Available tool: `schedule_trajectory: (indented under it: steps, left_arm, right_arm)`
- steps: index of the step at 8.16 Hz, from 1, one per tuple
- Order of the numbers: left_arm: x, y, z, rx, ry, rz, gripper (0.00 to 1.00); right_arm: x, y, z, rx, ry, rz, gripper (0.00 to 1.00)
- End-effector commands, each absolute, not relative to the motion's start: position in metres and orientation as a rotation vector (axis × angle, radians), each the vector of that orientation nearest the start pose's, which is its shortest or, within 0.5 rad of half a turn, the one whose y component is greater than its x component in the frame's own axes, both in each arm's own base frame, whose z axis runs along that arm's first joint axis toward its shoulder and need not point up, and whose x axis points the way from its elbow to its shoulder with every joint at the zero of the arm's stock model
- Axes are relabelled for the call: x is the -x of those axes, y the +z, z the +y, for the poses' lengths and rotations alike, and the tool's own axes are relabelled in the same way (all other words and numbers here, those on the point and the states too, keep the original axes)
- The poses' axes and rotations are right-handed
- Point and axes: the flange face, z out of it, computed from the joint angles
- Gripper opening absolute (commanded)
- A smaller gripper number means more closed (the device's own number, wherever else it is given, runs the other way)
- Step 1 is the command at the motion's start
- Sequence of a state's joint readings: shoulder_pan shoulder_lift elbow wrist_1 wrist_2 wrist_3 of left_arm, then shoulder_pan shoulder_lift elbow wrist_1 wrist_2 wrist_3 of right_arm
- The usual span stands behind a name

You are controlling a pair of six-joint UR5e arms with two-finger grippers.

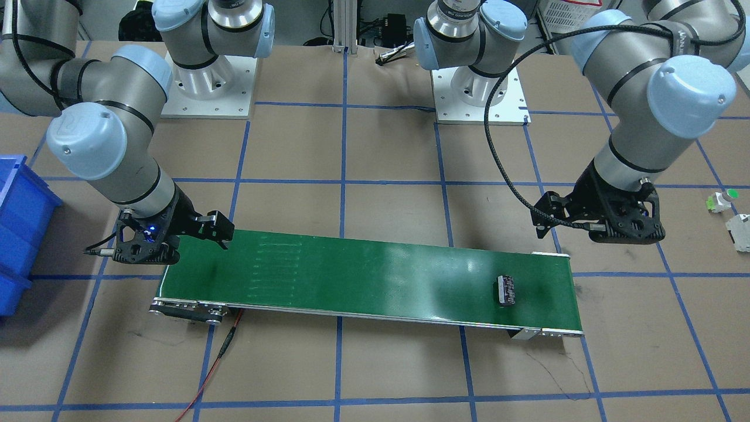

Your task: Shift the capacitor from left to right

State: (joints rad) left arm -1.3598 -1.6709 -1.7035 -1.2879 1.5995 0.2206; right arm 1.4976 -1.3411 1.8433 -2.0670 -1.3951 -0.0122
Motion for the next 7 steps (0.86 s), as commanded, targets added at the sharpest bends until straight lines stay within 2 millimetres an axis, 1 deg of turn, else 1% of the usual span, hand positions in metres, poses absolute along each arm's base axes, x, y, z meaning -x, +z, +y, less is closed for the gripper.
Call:
schedule_trajectory:
  steps: [1, 2, 3, 4, 6, 7]
  left_arm:
    - [0.029, 0.418, -0.530, 0.006, -0.069, 3.096, 1.00]
    - [0.023, 0.422, -0.527, 0.009, -0.061, 3.035, 1.00]
    - [0.023, 0.422, -0.526, 0.007, -0.055, 3.030, 1.00]
    - [0.023, 0.421, -0.526, 0.009, -0.053, 3.031, 1.00]
    - [0.024, 0.420, -0.525, 0.010, -0.039, 3.038, 1.00]
    - [0.028, 0.419, -0.526, 0.007, -0.042, 3.063, 1.00]
  right_arm:
    - [-0.115, 0.279, -0.547, -0.076, -0.077, 2.921, 1.00]
    - [-0.115, 0.277, -0.548, -0.014, -0.086, 2.923, 1.00]
    - [-0.115, 0.272, -0.549, 0.068, -0.082, 2.923, 1.00]
    - [-0.115, 0.262, -0.551, 0.099, -0.061, 2.923, 1.00]
    - [-0.112, 0.263, -0.551, 0.094, -0.049, 2.935, 1.00]
    - [-0.111, 0.262, -0.551, 0.094, -0.046, 2.941, 1.00]
